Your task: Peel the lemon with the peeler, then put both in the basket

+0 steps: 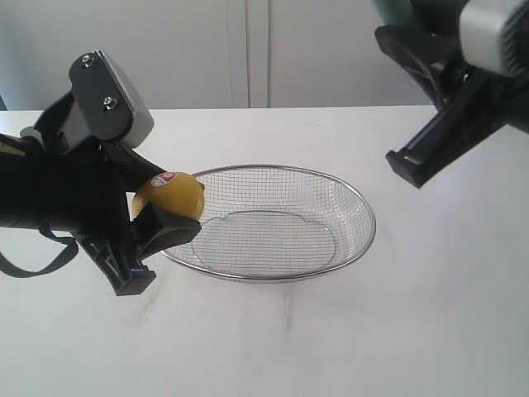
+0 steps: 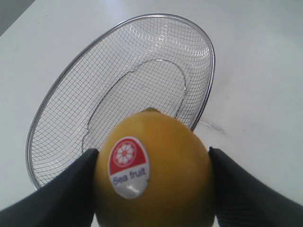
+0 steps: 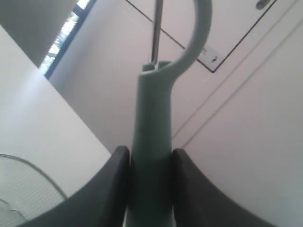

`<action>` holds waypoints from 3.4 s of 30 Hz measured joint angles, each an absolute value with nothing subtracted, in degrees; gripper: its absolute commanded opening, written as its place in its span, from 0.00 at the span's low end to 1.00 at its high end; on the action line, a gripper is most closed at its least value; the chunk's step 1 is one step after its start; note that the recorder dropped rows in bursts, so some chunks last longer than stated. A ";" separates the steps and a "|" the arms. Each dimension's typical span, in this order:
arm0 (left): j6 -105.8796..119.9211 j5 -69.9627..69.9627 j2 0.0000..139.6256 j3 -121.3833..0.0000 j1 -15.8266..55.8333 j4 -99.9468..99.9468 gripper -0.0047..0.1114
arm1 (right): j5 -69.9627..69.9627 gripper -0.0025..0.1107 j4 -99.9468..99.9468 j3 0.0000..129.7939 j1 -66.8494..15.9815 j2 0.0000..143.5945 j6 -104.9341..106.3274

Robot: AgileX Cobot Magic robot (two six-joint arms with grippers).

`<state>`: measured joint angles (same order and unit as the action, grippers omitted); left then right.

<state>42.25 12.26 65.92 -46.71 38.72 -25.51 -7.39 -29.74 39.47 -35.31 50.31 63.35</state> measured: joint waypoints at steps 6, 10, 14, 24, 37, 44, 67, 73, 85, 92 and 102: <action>42.25 12.26 65.92 -46.71 38.72 -25.51 0.04 | -12.17 0.02 -39.10 41.30 -34.87 57.07 67.91; 42.25 12.26 65.92 -46.71 38.72 -25.51 0.04 | -12.22 0.02 -57.97 44.06 -32.18 62.61 77.35; 42.25 12.26 65.92 -46.71 38.72 -25.51 0.04 | -16.84 0.02 -85.67 47.88 -30.37 68.47 102.18; 42.25 12.14 65.92 -46.71 38.72 -26.31 0.04 | -26.36 0.02 -100.27 50.21 -29.90 79.09 120.16; 42.25 11.82 65.92 -46.71 38.72 -26.82 0.04 | 19.05 0.02 -80.67 53.38 -27.23 83.10 87.13; 42.25 11.82 65.92 -46.71 38.72 -26.93 0.04 | 39.25 0.02 -26.73 66.61 -22.95 91.65 35.63; 42.25 11.82 65.92 -46.71 38.72 -27.15 0.04 | 35.10 0.02 -19.26 70.92 -23.33 110.03 25.26; 42.25 11.82 65.92 -46.71 38.72 -27.15 0.04 | 34.71 0.09 -19.37 70.92 -25.21 110.55 27.63; 42.25 11.82 65.92 -46.71 38.72 -27.15 0.04 | 33.89 0.56 -19.37 71.00 -25.17 110.55 28.10; 42.25 11.82 65.92 -46.71 38.72 -27.15 0.04 | 33.89 0.59 -19.37 71.13 -25.17 108.25 28.10; 42.25 11.82 65.92 -46.71 38.72 -27.15 0.04 | 35.60 0.59 -19.37 71.13 -25.17 93.62 28.10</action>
